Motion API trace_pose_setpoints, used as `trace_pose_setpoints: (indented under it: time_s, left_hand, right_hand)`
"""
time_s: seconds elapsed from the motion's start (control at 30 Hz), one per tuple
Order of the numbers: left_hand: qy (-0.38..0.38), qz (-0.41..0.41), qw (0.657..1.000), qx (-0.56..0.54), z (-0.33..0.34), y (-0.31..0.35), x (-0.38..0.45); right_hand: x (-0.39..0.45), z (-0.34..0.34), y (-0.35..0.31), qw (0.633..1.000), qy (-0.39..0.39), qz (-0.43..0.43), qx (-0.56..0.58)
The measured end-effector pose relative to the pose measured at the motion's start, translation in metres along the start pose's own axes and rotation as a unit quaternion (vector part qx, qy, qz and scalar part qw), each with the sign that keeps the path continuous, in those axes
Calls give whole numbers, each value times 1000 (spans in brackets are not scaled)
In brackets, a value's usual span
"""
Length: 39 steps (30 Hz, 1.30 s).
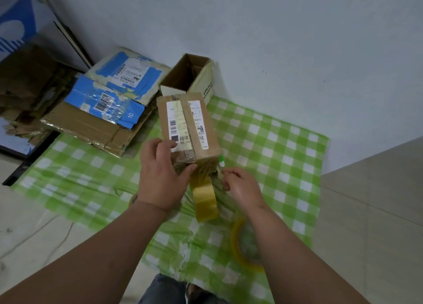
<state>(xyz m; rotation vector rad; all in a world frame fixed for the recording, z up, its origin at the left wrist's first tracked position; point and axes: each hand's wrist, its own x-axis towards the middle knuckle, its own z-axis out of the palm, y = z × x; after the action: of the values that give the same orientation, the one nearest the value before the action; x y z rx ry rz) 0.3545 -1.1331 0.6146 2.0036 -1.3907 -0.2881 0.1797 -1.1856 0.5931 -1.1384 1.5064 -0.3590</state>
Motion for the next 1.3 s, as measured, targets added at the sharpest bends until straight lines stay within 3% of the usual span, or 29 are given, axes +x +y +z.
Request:
trace_pose_setpoints:
  time_s: [0.17, 0.33, 0.47, 0.7, 1.07, 1.17, 1.3]
  left_hand:
    - [23, -121, 990, -66, 9, -1, -7]
    - [54, -297, 944, -134, 21, 1, -14]
    - [38, -356, 927, -109, 25, 4, -20]
    - [30, -393, 907, -150, 28, 10, -23]
    - [-31, -361, 881, -305, 28, 8, -40]
    - [-44, -355, 885, -299, 30, 11, -43]
    - [-37, -349, 889, -295, 34, 17, -46]
  right_hand:
    - [35, -5, -4, 983, 22, -65, -172]
    - [69, 2, 1, 943, -10, -99, -319]
    - [86, 9, 11, 891, -36, -150, -428]
    - [83, 8, 19, 865, 45, -156, -476]
    - [49, -18, 4, 967, 58, -58, -241]
    - [29, -28, 1, 981, 67, -41, -176]
    - [2, -34, -1, 989, 17, -59, -131]
